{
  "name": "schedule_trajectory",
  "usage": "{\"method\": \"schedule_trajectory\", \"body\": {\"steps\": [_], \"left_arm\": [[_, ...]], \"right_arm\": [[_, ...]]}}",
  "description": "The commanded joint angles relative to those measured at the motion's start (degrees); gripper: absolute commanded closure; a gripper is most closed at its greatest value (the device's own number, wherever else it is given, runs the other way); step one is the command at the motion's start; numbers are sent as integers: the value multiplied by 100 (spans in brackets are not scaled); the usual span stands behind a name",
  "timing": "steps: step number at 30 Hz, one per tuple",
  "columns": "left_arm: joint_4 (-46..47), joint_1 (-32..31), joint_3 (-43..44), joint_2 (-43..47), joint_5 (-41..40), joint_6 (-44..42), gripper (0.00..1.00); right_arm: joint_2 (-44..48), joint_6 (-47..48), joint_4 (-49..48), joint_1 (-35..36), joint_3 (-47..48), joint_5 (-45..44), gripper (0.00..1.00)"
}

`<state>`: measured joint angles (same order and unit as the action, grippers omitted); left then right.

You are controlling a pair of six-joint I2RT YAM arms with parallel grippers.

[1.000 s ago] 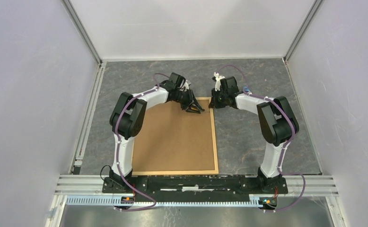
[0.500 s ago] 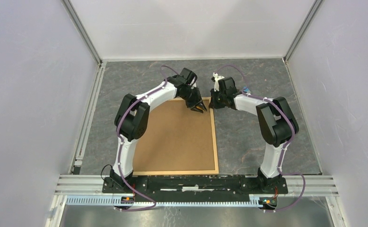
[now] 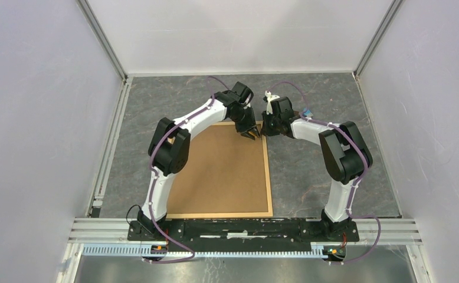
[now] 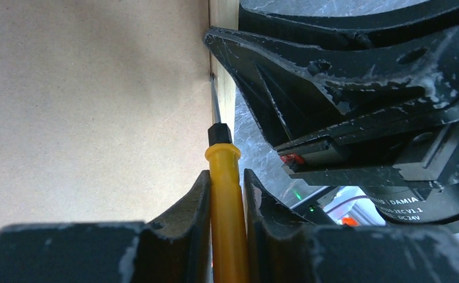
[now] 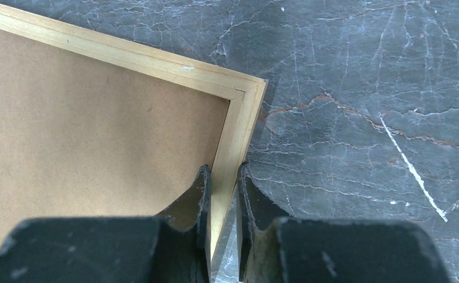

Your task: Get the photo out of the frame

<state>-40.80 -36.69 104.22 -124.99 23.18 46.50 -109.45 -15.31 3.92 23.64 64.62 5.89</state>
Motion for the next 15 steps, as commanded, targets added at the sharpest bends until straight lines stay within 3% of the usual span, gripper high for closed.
{"method": "schedule_trajectory", "body": {"steps": [1, 9, 13, 15], "left_arm": [[1864, -611, 745, -46, 847, -194, 98], [1095, -620, 716, 79, -189, -754, 98], [1053, -434, 347, 376, -105, -1074, 98], [890, -386, 318, 450, -145, -1337, 98]], "right_arm": [[-635, -7, 980, 621, -460, 915, 100], [-681, 229, 1145, 597, -199, 934, 100], [-555, 499, 1434, 405, 134, 715, 70], [-452, 563, 1510, 274, 258, 593, 61]]}}
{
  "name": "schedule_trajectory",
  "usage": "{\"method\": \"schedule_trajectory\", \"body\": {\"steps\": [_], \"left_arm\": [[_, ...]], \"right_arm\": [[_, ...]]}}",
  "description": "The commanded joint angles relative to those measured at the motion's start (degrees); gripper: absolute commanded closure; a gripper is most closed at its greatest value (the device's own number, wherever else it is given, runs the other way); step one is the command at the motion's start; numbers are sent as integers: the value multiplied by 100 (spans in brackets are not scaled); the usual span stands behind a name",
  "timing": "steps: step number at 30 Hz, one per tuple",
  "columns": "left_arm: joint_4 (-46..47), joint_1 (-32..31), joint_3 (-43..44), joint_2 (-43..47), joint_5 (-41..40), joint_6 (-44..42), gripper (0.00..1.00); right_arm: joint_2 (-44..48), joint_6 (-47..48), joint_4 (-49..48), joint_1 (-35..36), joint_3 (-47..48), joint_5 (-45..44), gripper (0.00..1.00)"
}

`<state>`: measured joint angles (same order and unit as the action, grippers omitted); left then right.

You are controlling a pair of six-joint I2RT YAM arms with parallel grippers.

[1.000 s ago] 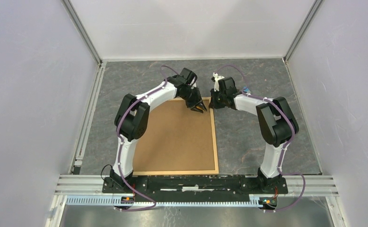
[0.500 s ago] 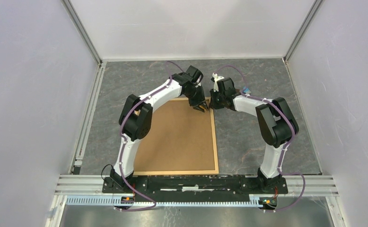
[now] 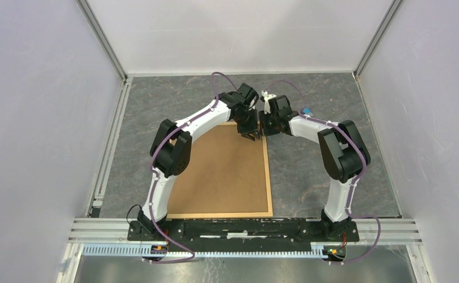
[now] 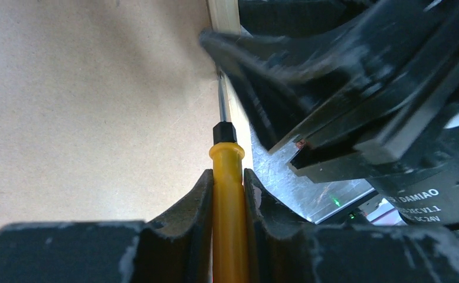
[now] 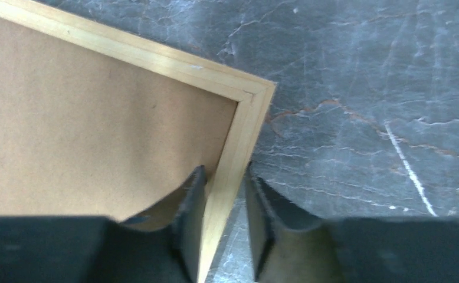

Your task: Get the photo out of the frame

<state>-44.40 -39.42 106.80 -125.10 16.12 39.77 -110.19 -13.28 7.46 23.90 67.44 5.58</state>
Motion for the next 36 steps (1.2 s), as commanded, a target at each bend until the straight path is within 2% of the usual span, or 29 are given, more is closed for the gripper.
{"method": "schedule_trajectory", "body": {"steps": [1, 11, 22, 24, 27, 30, 36], "left_arm": [[1202, -95, 57, 489, 579, -719, 98], [841, 211, -222, 973, 624, -1156, 98], [109, 512, -581, 1412, 483, -1899, 98], [-23, 664, -771, 1338, 686, -1828, 98], [412, 968, -1262, 1474, 1144, -1568, 98], [496, 1147, -1361, 1531, 1437, -1608, 98], [524, 1263, -1566, 1670, 1534, -1696, 98]], "right_arm": [[-328, 379, 1159, 163, -4, 603, 58], [438, 611, 1263, -342, 46, 1222, 44], [881, 592, 1229, -412, -544, 1277, 41], [864, 568, 1176, -430, -542, 1311, 41], [794, 574, 1194, -470, -434, 1335, 41], [779, 568, 1177, -483, -354, 1347, 41], [907, 359, 1012, -476, -602, 1552, 39]]}}
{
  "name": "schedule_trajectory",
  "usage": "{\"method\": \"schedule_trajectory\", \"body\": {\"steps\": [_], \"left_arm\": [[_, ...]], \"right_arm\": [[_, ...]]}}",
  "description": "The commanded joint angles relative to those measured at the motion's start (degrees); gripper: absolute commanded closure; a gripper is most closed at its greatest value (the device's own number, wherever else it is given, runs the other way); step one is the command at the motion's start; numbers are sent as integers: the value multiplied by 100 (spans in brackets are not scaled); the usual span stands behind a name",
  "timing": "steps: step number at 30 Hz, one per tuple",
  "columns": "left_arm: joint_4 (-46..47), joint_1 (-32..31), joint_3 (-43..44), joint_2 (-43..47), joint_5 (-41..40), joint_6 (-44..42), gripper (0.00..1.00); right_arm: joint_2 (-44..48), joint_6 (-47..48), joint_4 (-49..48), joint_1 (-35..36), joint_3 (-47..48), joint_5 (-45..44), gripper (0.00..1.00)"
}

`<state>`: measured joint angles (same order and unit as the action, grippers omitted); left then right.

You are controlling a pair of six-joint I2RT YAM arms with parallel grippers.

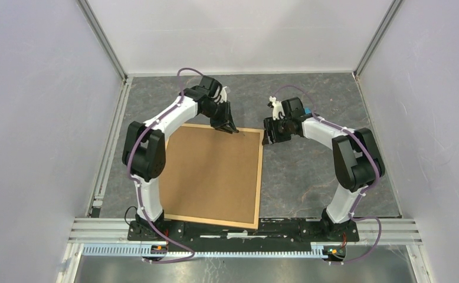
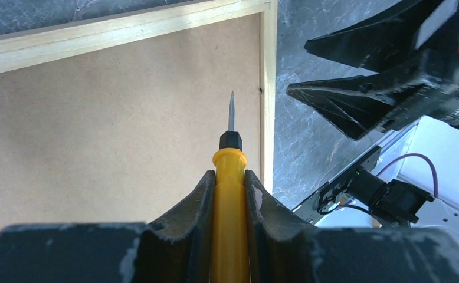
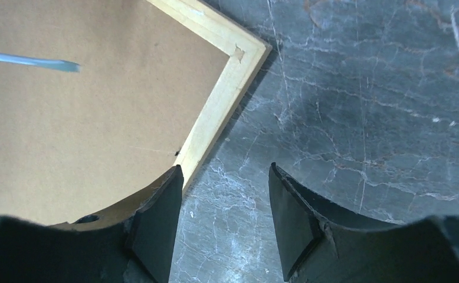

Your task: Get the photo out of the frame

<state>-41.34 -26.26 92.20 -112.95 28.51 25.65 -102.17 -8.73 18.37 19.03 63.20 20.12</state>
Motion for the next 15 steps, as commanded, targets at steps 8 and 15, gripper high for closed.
{"method": "schedule_trajectory", "body": {"steps": [8, 15], "left_arm": [[390, 188, -488, 617, 218, -314, 98], [402, 291, -674, 751, 108, -398, 98]], "right_arm": [[-152, -463, -514, 159, -391, 272, 43], [-474, -648, -641, 202, -102, 203, 48]]}}
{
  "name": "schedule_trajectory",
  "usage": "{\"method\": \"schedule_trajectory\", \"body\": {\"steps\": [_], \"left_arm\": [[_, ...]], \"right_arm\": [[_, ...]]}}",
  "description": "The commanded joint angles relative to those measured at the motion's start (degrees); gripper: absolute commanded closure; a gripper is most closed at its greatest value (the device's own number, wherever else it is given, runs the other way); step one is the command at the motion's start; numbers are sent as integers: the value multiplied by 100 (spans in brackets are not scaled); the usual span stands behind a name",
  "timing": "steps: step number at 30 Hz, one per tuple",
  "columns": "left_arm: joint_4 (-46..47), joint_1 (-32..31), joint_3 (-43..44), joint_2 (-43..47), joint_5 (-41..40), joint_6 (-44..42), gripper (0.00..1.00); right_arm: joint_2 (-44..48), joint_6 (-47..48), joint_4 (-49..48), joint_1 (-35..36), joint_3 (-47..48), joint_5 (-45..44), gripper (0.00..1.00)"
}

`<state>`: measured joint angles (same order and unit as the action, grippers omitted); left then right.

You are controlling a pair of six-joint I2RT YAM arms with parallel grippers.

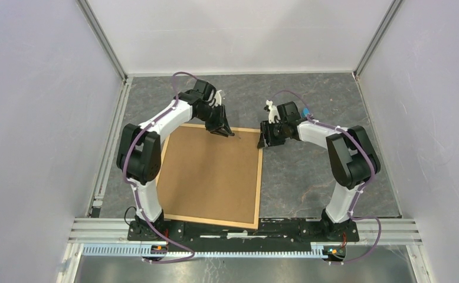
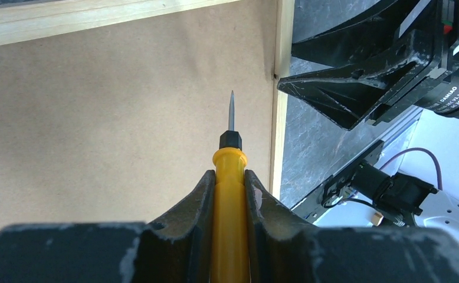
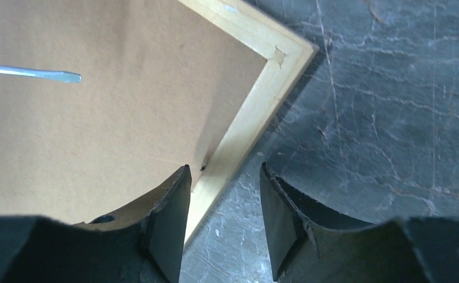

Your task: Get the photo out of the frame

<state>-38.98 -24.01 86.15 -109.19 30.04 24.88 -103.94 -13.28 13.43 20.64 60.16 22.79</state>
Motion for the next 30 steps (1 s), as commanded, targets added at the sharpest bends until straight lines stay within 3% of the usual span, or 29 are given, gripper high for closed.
{"method": "schedule_trajectory", "body": {"steps": [1, 9, 12, 14, 19, 22, 30], "left_arm": [[172, 65, -110, 389, -48, -326, 98], [183, 147, -223, 401, -220, -458, 98], [188, 236, -256, 407, -267, -504, 98], [181, 292, -263, 420, -309, -557, 98], [195, 362, -254, 417, -328, -599, 98], [219, 367, -274, 411, -298, -586, 98], [278, 362, -276, 384, -253, -537, 98]], "right_arm": [[-409, -205, -161, 40, 278, -108, 50], [-1292, 70, 409, -15, 1260, -1074, 84], [-1531, 84, 431, -186, 1639, -1113, 87], [-1647, 207, 433, -256, 1862, -1046, 85], [-1481, 441, 380, -274, 2116, -204, 61], [-1123, 491, 327, -162, 1989, -127, 50], [-760, 688, 654, 421, 1856, -1330, 46]]}}
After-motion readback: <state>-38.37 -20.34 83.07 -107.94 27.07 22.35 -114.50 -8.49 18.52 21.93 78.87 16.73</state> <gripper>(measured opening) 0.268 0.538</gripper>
